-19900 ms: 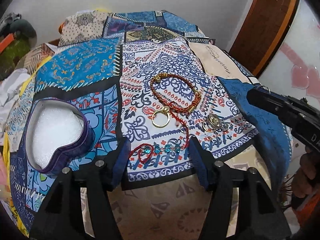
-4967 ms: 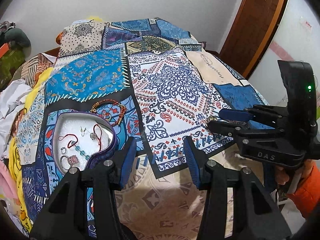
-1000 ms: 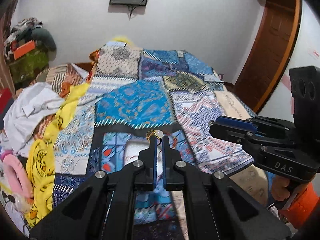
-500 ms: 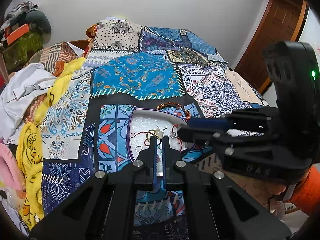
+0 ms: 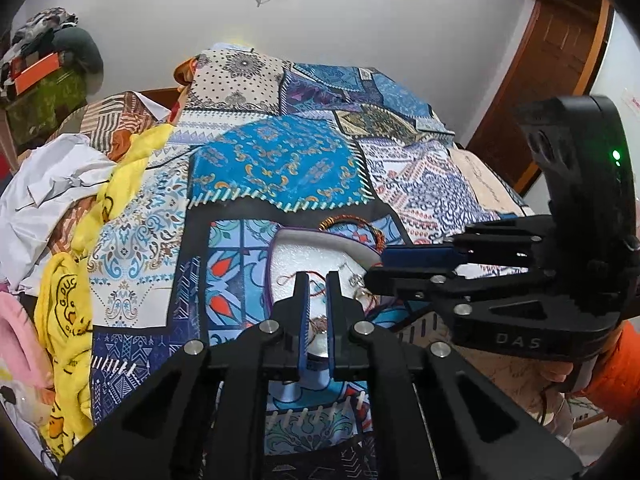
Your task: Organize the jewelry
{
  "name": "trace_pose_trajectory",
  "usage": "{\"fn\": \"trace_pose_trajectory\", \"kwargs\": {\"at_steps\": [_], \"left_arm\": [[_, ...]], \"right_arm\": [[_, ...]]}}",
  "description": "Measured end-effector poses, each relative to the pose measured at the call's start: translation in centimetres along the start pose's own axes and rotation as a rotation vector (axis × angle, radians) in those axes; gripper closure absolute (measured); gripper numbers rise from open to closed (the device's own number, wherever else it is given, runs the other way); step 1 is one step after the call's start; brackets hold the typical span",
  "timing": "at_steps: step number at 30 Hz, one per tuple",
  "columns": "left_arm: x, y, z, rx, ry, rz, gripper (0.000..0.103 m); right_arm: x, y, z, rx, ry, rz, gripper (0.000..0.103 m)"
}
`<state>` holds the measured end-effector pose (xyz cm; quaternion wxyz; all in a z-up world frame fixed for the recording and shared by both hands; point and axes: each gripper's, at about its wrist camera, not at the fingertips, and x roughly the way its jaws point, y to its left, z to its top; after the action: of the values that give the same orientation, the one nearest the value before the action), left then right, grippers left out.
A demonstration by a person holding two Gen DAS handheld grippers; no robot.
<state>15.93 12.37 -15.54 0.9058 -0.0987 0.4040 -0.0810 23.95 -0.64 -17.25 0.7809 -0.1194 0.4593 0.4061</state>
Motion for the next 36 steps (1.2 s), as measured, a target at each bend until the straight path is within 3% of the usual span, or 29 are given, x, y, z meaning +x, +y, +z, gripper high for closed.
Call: {"fn": "trace_pose_trajectory", "kwargs": {"at_steps": [5, 15, 20, 25, 36], "left_arm": [[-0.9, 0.7, 0.8, -0.02, -0.031, 0.024, 0.084], [-0.6, 2.0, 3.2, -0.023, -0.033, 0.039, 0.078], [0.5, 2.7, 4.6, -0.034, -0.01, 0.026, 0.077], [2.0, 3.0, 5.7, -0.034, 0.02, 0.024, 0.077], [4.5, 3.5, 5.6, 0.001, 0.08, 0.049, 0.077]], "right_arm": [[-1.7, -0.1, 0.5, -0.014, -0.033, -0.034, 0.081], [-3.6, -4.1, 2.0, 0.009, -0.057, -0.148, 0.081], [-1.8, -6.2, 2.5, 0.035, 0.0, -0.141, 0.08], [1.6, -7.6, 3.2, 0.07, 0.101, -0.048, 0.081], [5.8, -7.1, 4.3, -0.02, 0.195, -0.055, 0.081]]}}
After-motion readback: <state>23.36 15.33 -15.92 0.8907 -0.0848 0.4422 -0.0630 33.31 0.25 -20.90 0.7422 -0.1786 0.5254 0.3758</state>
